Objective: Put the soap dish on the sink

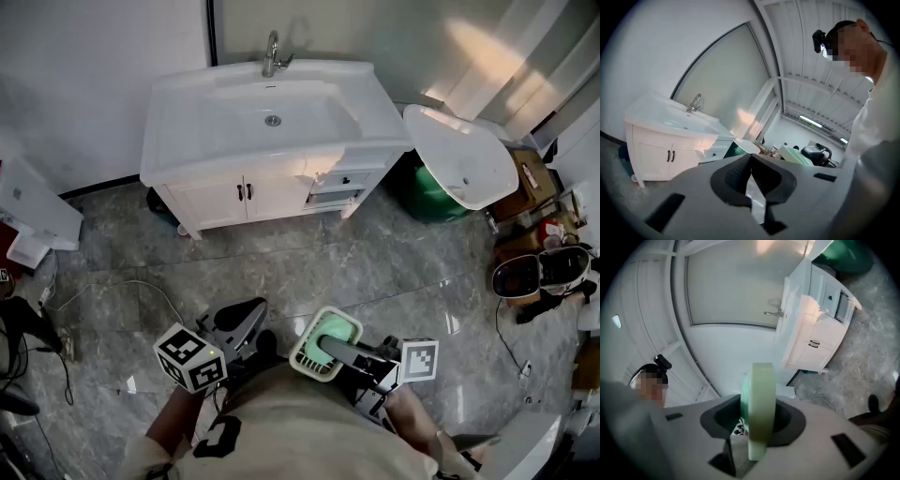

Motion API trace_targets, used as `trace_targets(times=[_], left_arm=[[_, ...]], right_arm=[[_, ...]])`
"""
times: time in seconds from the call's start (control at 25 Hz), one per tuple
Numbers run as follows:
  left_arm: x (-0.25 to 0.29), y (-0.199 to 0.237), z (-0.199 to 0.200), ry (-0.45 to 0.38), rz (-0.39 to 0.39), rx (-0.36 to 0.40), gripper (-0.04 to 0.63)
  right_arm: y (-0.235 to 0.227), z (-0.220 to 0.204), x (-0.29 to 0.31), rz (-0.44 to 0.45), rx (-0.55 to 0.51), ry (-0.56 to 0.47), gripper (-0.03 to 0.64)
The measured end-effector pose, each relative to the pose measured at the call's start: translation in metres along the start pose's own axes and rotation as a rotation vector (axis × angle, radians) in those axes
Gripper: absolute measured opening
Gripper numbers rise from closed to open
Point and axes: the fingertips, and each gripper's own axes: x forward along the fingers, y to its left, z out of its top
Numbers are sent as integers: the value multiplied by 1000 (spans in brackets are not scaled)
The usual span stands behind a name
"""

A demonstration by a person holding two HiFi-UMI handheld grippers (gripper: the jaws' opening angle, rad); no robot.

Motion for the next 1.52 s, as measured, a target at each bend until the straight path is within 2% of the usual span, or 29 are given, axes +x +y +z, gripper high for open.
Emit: trace_targets(times=[0.08,0.2,0.28,0.56,0.72,1.0,1.2,1.32,1.52], left_arm=[[5,10,11,22,21,130,20],[0,29,20,80,96,321,20],[-9,33,20,114,126,376,20],[3,9,2,125,119,355,20],[29,-25,-19,113,66,285,20],[80,-72,-13,69,-34,246,20],[105,-78,-5,55,-35,176,20],[121,-83,-6,68,-23,172,20],[151,-108,-15,107,-54,203,20]], right_arm=[[-1,12,-6,9,-29,-24,150],[0,25,-18,29,-59,-45,150],[-1,29,-26,49,-59,-48,150],[-10,36,-28,66,-26,-2,152],[-10,30,-30,87,-36,44,150],[-5,48,-56,127,-64,40,138],[-6,62,-76,127,-75,45,137],[-5,73,-92,141,-87,35,137],[-10,81,-118,130,-107,69,137]])
